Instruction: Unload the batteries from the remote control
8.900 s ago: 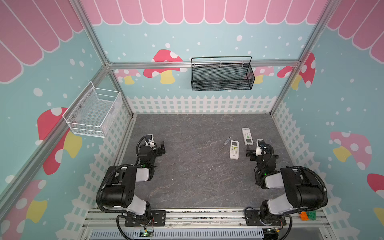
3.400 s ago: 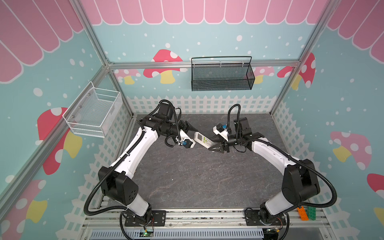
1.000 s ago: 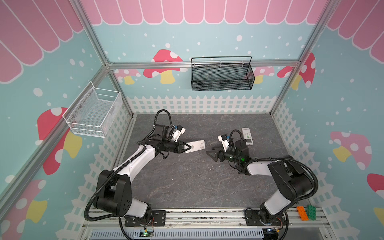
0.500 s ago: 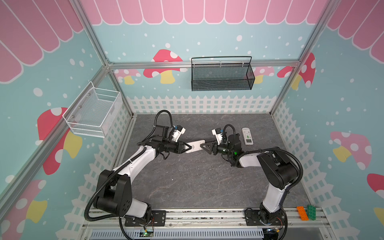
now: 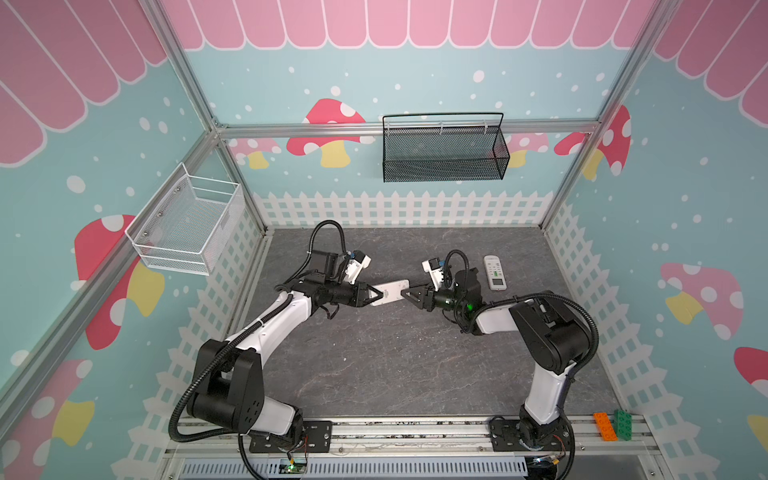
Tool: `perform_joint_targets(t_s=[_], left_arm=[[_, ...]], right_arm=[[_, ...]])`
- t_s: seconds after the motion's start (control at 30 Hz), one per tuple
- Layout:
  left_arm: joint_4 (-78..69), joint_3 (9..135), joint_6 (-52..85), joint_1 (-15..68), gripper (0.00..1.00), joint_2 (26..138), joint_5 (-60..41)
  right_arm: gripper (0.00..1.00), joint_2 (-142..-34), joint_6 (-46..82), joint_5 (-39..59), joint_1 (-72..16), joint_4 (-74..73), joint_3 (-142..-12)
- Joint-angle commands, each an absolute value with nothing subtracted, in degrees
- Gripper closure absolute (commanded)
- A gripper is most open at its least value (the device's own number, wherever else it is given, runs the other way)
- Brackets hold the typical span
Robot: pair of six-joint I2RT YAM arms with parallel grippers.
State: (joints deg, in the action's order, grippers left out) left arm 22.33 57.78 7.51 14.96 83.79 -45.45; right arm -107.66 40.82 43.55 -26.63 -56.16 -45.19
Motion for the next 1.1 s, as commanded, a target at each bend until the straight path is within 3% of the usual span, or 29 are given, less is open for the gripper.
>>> perform_joint_targets(t_s=[0.0,0.17,0.3,0.47,0.67,0.73,0.83,0.9,1.0,1.07], left_arm=[[19.9,57.9,7.0,16.5,1.00,83.9,-48.9],[20.2,58.1,6.4,16.7,1.00,84.0,-48.6],[20.4,58.3,6.3,16.8,1.00,84.0,-48.5],[20.3,58.3,6.3,17.0,1.00,84.1,-47.9],[20.9,58.8,7.0,17.3,1.00,84.3,-44.7],[21.0,59.1,6.7,17.1,1.00,84.3,-45.8],[21.4,59.2,5.7,17.1,1.00,83.9,-49.6],[20.6,58.3,5.0,17.1,1.00,83.5,-51.9],[20.9,57.9,4.7,16.2,1.00,83.3,-53.2],[21.0,57.9,4.0,16.0,1.00,83.2,-53.4]], right_arm=[[0.54,-110.5,42.6,46.1,-27.6,-61.0,-45.9],[0.57,-111.7,44.7,48.5,-27.8,-63.6,-46.4],[0.70,-111.8,43.8,48.0,-27.9,-62.9,-47.0],[0.79,-110.7,42.5,46.8,-27.8,-62.3,-46.5],[0.81,-109.2,42.5,47.2,-28.4,-60.6,-46.2],[0.74,-109.3,43.2,47.5,-28.5,-60.7,-45.8],[0.46,-109.2,43.9,46.9,-28.5,-61.1,-45.1],[0.36,-110.2,45.0,48.1,-28.3,-62.6,-45.1],[0.34,-112.9,51.1,52.3,-27.5,-68.5,-45.8],[0.38,-113.1,54.6,53.1,-26.9,-74.1,-44.7]])
